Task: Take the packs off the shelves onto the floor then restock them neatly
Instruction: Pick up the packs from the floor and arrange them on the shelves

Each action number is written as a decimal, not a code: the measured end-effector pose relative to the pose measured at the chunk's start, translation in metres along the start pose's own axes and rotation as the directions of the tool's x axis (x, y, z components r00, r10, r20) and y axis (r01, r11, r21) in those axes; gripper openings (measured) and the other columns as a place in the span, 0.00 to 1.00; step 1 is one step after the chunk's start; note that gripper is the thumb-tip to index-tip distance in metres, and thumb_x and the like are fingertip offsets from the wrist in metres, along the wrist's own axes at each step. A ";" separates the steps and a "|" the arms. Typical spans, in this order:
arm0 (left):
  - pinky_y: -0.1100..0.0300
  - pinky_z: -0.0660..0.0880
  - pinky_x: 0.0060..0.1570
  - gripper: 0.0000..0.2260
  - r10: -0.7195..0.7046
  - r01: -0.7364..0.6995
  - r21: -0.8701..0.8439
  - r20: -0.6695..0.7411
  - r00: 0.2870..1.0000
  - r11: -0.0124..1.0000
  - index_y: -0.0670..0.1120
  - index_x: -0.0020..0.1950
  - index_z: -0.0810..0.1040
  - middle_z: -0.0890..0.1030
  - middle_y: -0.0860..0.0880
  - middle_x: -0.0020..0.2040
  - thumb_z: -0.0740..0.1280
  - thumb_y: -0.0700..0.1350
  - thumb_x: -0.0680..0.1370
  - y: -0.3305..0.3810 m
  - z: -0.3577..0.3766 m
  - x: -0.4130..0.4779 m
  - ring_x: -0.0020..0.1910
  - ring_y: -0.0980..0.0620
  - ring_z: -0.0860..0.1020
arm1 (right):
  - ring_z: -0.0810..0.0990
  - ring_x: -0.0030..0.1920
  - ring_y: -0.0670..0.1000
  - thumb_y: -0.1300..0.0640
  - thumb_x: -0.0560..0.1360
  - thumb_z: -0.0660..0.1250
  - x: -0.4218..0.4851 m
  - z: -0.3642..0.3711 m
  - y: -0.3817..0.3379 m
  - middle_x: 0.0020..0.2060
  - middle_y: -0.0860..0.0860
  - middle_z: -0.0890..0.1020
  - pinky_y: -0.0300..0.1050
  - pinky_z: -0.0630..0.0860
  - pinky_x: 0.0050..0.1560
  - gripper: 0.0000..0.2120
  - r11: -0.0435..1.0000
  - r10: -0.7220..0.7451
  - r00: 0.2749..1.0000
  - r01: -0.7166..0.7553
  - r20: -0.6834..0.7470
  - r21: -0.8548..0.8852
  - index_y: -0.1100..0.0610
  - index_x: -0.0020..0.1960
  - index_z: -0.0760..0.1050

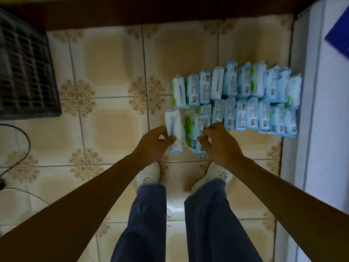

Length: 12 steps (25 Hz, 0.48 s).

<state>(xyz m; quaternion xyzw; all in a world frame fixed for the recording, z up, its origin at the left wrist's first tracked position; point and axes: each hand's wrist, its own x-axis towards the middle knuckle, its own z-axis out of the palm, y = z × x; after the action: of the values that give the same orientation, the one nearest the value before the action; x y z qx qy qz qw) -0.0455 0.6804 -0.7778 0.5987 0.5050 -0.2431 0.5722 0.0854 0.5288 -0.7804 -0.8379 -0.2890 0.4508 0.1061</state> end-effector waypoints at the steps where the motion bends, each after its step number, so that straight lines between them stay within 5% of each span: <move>1: 0.54 0.73 0.39 0.13 0.012 -0.012 -0.015 0.008 1.000 1.000 0.44 0.36 0.70 0.78 0.49 0.36 0.69 0.45 0.77 0.014 -0.011 -0.023 0.37 0.47 0.76 | 0.75 0.46 0.55 0.53 0.80 0.61 -0.020 -0.016 -0.014 0.49 0.54 0.70 0.43 0.67 0.42 0.11 0.997 -0.010 1.000 0.011 -0.019 0.071 0.56 0.40 0.70; 5: 0.56 0.75 0.40 0.13 0.119 -0.119 0.011 -0.004 0.993 0.993 0.46 0.38 0.70 0.79 0.48 0.42 0.71 0.49 0.75 0.087 -0.045 -0.138 0.39 0.51 0.78 | 0.72 0.37 0.54 0.58 0.76 0.65 -0.117 -0.095 -0.095 0.39 0.52 0.69 0.45 0.66 0.36 0.15 0.989 -0.071 0.980 0.093 -0.184 0.116 0.55 0.32 0.65; 9: 0.59 0.78 0.38 0.22 0.122 -0.121 -0.200 -0.006 0.992 0.972 0.47 0.58 0.73 0.82 0.48 0.52 0.74 0.56 0.71 0.156 -0.072 -0.259 0.43 0.52 0.82 | 0.73 0.36 0.55 0.56 0.73 0.66 -0.221 -0.180 -0.167 0.37 0.51 0.70 0.48 0.69 0.34 0.15 0.993 -0.110 0.955 0.117 -0.275 0.009 0.55 0.32 0.65; 12: 0.63 0.79 0.39 0.12 0.285 -0.278 -0.179 0.016 0.958 0.944 0.50 0.54 0.77 0.82 0.50 0.48 0.73 0.50 0.74 0.191 -0.076 -0.337 0.42 0.55 0.81 | 0.74 0.39 0.54 0.57 0.69 0.69 -0.291 -0.230 -0.203 0.38 0.50 0.73 0.49 0.69 0.33 0.10 0.989 -0.139 0.896 0.148 -0.421 -0.011 0.55 0.37 0.68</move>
<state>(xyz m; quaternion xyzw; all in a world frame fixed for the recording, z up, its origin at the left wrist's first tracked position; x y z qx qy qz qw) -0.0239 0.6723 -0.3838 0.6069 0.4217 -0.1260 0.6618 0.0696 0.5436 -0.3581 -0.8905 -0.3153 0.2539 0.2077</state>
